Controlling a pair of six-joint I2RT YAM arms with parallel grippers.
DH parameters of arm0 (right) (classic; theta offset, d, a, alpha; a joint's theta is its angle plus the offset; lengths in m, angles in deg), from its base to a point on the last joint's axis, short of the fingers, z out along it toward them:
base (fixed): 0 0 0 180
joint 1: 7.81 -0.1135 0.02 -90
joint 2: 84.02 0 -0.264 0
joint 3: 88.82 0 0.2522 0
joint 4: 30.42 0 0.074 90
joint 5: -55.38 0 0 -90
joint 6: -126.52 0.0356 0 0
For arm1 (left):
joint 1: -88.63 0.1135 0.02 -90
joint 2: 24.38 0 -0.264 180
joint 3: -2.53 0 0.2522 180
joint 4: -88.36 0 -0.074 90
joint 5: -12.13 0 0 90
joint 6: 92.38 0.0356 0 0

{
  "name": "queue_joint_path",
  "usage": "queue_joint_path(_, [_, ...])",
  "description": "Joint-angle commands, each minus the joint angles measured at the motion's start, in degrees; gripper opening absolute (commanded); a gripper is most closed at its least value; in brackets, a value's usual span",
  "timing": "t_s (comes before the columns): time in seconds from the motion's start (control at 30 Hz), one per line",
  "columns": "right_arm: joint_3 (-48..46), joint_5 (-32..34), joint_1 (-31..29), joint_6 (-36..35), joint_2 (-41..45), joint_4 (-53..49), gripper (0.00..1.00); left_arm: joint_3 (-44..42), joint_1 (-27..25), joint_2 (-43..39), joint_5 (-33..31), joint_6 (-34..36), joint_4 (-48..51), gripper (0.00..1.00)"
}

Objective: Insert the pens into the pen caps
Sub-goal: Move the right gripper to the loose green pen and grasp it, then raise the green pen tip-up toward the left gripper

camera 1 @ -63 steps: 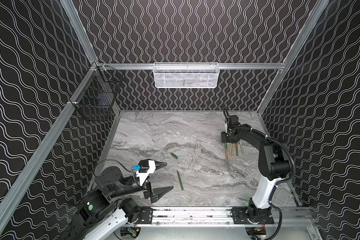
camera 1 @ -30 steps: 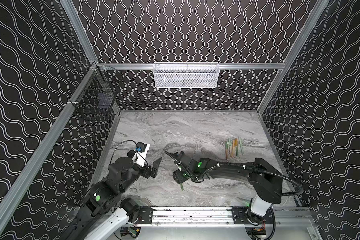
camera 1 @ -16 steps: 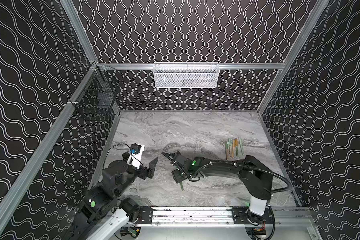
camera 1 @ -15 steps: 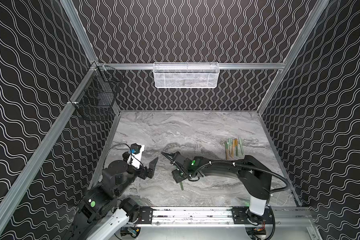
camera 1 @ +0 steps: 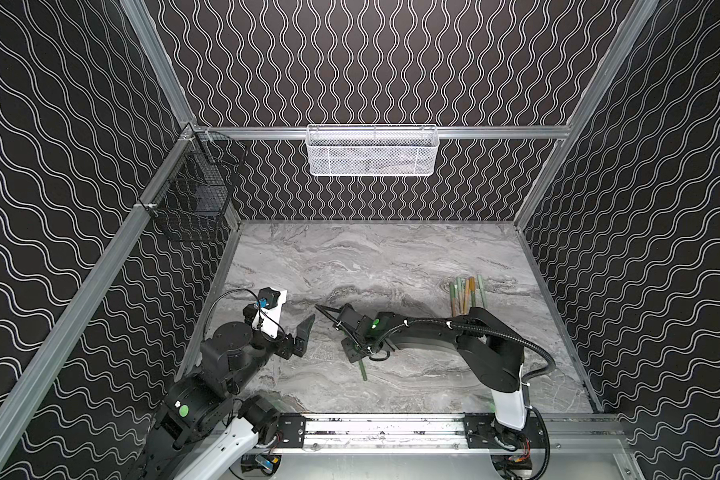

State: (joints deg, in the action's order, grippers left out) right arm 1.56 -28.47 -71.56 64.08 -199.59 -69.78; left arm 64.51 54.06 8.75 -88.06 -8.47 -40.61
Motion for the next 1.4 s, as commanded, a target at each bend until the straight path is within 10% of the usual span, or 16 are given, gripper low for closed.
queue_joint_path(0.0, [0.8, -1.8, -0.1, 0.4, -2.0, -3.6, 0.31, -0.3, 0.1, 0.2, -0.3, -0.5, -2.1, 0.99])
queue_joint_path(0.87, [-7.1, -5.1, 6.2, -5.1, 13.2, 5.8, 0.09, -3.9, 0.1, 5.1, 14.5, -12.2, -7.5, 0.99])
queue_joint_path(1.37, [-18.7, -21.4, 12.5, -13.7, 35.7, 32.5, 0.1, -12.8, 0.1, 8.7, 35.9, -18.6, -28.4, 0.99])
